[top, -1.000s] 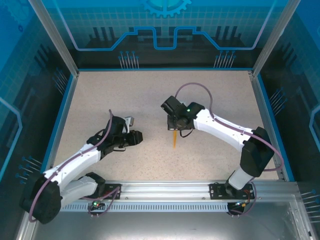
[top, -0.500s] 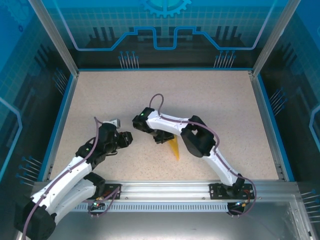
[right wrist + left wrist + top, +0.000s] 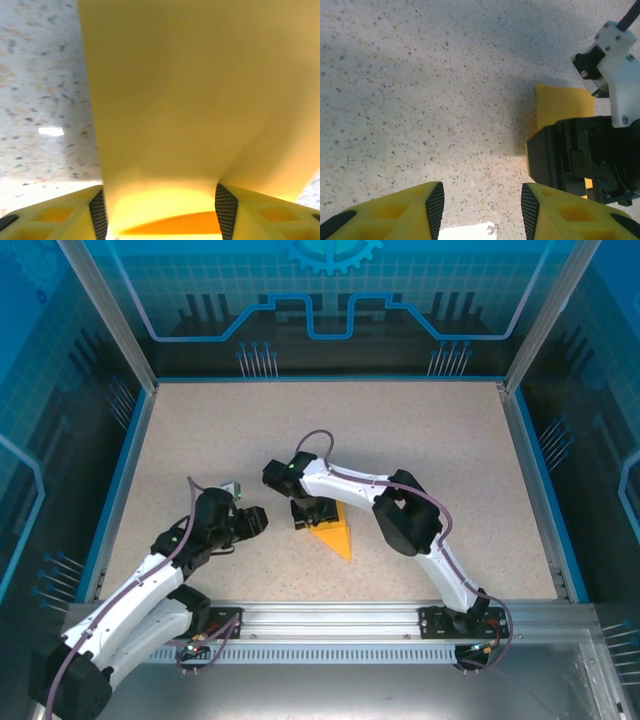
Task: Fold a paper plane with a square sheet of paper (pick it up from the middle)
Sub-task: Turn over the paper at the center of the table.
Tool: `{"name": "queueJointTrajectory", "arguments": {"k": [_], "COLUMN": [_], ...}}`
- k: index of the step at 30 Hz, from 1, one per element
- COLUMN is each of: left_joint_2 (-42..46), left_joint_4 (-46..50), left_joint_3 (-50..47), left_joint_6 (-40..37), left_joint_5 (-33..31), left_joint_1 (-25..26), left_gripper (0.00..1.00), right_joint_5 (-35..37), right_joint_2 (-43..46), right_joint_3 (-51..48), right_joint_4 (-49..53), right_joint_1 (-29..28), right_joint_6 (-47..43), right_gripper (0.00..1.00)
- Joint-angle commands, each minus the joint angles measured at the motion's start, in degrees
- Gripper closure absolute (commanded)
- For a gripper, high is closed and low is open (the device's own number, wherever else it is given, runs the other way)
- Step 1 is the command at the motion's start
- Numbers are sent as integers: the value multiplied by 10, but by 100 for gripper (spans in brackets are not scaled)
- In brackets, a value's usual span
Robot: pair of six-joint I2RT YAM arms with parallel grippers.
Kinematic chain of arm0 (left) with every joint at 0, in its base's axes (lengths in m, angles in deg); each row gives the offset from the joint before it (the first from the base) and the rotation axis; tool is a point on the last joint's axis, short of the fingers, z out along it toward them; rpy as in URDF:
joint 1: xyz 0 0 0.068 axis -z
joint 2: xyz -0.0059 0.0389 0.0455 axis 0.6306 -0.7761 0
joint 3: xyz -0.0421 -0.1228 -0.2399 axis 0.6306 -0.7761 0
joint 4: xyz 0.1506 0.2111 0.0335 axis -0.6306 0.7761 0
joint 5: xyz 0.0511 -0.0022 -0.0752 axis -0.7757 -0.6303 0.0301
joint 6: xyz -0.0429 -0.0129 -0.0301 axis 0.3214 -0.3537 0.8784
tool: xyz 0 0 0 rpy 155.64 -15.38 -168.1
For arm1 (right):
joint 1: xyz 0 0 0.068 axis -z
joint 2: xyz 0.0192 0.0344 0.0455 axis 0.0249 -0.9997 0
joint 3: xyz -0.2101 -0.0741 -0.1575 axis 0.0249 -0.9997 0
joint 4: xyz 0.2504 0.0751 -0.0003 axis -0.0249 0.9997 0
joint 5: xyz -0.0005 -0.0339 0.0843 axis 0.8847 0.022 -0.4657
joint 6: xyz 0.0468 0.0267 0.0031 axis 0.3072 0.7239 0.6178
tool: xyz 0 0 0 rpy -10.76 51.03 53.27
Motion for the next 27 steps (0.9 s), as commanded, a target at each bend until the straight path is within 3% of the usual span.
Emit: {"name": "queueJointTrajectory", "arguments": {"k": [1, 19, 22, 27], "left_joint_2": [3, -25, -28, -47], "left_joint_4": [21, 27, 22, 8], "left_joint_3": [14, 37, 35, 36], "left_joint_6": [5, 5, 4, 3], "left_joint_5": [34, 60, 62, 79], "left_joint_1": [-5, -5, -6, -6], "left_gripper": [51, 49, 49, 48], "right_joint_5": [-31, -49, -59, -91], "right_joint_2": [21, 77, 104, 183], "right_joint_3": [-8, -17, -47, -154], "right_joint_4": [-7, -29, -67, -186], "right_joint_1": [3, 18, 16, 25], "right_joint_6": [17, -21, -29, -42], "right_gripper": [36, 32, 23, 19]}}
